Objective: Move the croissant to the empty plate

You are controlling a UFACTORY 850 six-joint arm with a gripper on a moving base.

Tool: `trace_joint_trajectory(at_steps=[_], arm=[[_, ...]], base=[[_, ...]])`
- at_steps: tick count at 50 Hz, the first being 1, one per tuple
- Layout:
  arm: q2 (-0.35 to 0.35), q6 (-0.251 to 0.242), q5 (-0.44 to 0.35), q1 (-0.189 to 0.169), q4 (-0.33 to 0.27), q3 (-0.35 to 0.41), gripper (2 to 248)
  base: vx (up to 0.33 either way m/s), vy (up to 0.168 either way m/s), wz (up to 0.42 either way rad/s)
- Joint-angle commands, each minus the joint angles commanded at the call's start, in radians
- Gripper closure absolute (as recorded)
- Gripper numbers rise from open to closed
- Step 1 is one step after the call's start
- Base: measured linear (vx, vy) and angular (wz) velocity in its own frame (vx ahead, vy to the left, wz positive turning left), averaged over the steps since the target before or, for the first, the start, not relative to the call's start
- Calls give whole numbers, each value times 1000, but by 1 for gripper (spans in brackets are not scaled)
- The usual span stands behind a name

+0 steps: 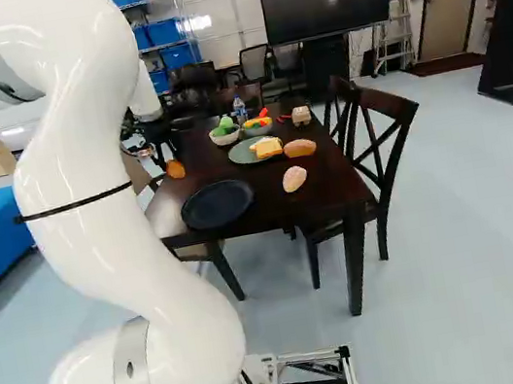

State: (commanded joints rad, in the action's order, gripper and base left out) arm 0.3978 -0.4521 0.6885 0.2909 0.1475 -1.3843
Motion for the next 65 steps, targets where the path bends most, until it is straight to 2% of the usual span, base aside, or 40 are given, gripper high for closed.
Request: trace_joint_trajectory(at_steps=[31,65], arm=[[-146,0,0,-61,0,165,178],[-254,0,-17,-171,0,291,178]], base=[[0,0,0],[0,0,0]])
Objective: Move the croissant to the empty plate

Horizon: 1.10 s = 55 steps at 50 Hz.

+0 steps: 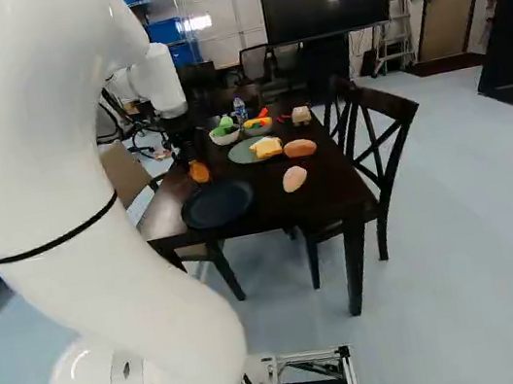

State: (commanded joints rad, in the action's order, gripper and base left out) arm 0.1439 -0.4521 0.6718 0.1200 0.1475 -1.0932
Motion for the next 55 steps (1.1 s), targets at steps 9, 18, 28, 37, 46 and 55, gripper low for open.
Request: trace_joint_trajectory(at_steps=[9,18,28,37,46,55], arm=[[-28,0,-20,-32,0,32,178],[-24,0,-38,-50,0,39,178],[5,0,-51,-50,0,35,178],[32,0,-69,-51,0,31,178],[60,0,-90,-51,0,26,178],[75,0,-90,-50,0,37,178]], base=[[0,0,0],[0,0,0],[0,0,0],[0,0,0],[0,0,0],[0,0,0]])
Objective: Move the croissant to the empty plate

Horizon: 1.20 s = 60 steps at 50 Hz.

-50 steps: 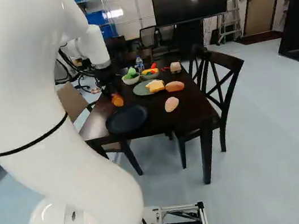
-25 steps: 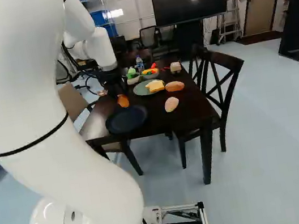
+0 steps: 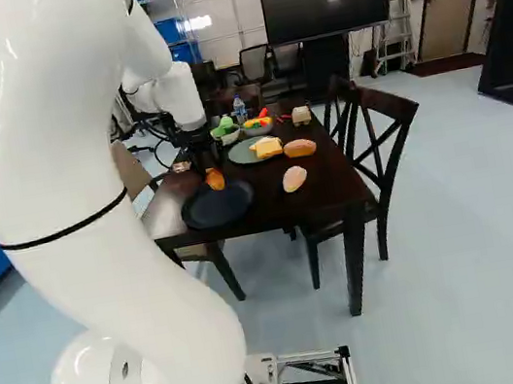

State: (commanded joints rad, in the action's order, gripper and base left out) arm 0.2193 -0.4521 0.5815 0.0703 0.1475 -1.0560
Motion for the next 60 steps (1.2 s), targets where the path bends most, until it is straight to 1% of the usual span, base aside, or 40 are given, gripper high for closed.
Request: trace_joint_trajectory(at_steps=[6,19,20,24,25,29,30,35,36,40,41,45,46,60], arm=[[1,0,0,1,0,18,178],[5,0,0,1,0,17,178],[5,0,0,1,0,17,158],[5,0,0,1,0,17,158],[5,0,0,1,0,17,126],[5,0,0,1,0,17,126],[5,0,0,1,0,17,91],[5,0,0,1,0,17,91],[5,0,0,1,0,17,56],[5,0,0,1,0,17,56],[5,0,0,1,0,17,21],[5,0,0,1,0,17,21],[5,0,0,1,0,17,3],[5,0,0,1,0,17,3]], base=[[0,0,0],[0,0,0],[0,0,0],[0,0,0],[0,0,0],[0,0,0],[0,0,0],[0,0,0],[0,0,0],[0,0,0],[0,0,0],[0,0,0],[0,0,0],[0,0,0]])
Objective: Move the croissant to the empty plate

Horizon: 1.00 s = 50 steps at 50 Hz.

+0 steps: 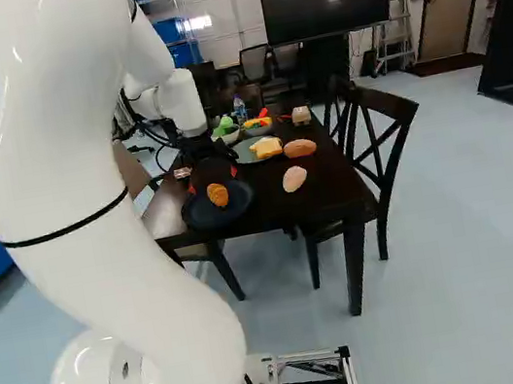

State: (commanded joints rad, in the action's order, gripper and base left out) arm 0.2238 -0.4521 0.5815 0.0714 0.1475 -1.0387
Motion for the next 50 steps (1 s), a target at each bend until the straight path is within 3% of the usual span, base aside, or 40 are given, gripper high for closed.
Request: trace_joint_trajectory(at_steps=[24,50], arm=[[-49,0,6,0,0,9,3],[-92,0,100,-5,0,-24,3]], base=[[0,0,0],[0,0,0]])
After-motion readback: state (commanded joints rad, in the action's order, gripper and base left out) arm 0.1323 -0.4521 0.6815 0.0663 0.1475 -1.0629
